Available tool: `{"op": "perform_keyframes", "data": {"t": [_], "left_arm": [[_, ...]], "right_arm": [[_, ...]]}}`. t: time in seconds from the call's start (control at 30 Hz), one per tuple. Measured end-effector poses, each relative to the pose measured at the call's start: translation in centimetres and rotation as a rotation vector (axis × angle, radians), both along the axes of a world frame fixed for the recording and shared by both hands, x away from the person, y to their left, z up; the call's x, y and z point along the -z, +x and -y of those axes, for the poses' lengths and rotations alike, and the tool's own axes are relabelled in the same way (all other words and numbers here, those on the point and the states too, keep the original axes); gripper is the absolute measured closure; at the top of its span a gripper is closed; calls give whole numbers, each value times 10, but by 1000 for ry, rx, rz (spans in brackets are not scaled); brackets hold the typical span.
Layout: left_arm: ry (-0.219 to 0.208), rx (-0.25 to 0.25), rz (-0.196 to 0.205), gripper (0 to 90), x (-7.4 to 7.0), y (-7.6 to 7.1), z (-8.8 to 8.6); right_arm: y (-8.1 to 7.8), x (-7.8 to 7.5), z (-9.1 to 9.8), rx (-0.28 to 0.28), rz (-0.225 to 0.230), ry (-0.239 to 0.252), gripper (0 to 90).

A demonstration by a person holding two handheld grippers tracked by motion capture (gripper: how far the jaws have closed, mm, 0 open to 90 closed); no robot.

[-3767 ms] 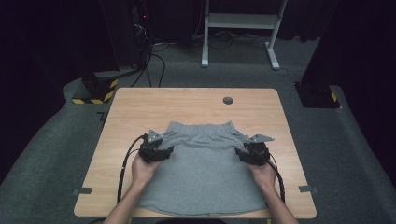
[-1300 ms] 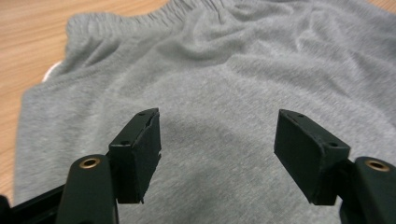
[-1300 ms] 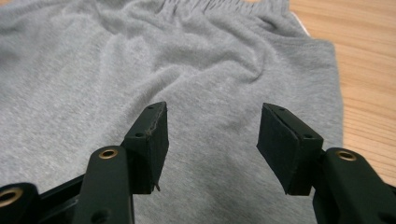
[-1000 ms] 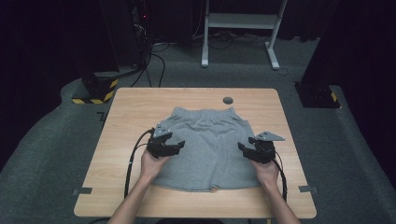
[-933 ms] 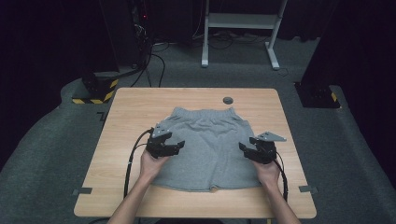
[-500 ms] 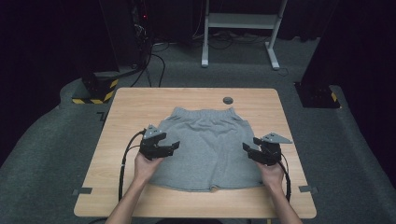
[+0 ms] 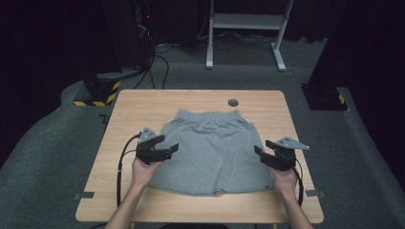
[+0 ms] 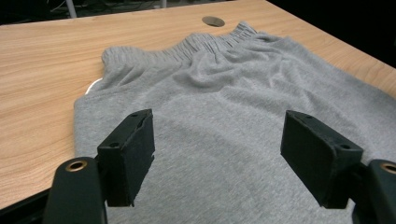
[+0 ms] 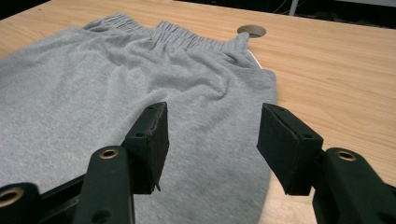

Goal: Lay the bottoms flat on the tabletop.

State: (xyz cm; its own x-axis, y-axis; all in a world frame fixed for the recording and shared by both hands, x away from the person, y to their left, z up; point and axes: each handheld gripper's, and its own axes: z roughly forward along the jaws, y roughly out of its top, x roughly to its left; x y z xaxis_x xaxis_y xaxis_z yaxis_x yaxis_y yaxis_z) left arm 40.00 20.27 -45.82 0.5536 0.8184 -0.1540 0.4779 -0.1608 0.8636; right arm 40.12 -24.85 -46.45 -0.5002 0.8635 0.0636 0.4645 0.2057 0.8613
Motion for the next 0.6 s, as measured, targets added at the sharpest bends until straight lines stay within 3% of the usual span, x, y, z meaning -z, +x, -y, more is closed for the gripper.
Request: {"op": "perform_keyframes", "data": {"t": [0.33,0.43,0.6], "left_arm": [[-7,-5,14,261,-6,-8,-9],[-55,-1,3,263,-6,-11,-15],[-64,-16,12,265,-7,-16,-21]], "right_arm": [[-9,-2,14,19,19,11,427],[-13,0,17,23,22,31,428],[-20,3,22,27,20,46,430]]}}
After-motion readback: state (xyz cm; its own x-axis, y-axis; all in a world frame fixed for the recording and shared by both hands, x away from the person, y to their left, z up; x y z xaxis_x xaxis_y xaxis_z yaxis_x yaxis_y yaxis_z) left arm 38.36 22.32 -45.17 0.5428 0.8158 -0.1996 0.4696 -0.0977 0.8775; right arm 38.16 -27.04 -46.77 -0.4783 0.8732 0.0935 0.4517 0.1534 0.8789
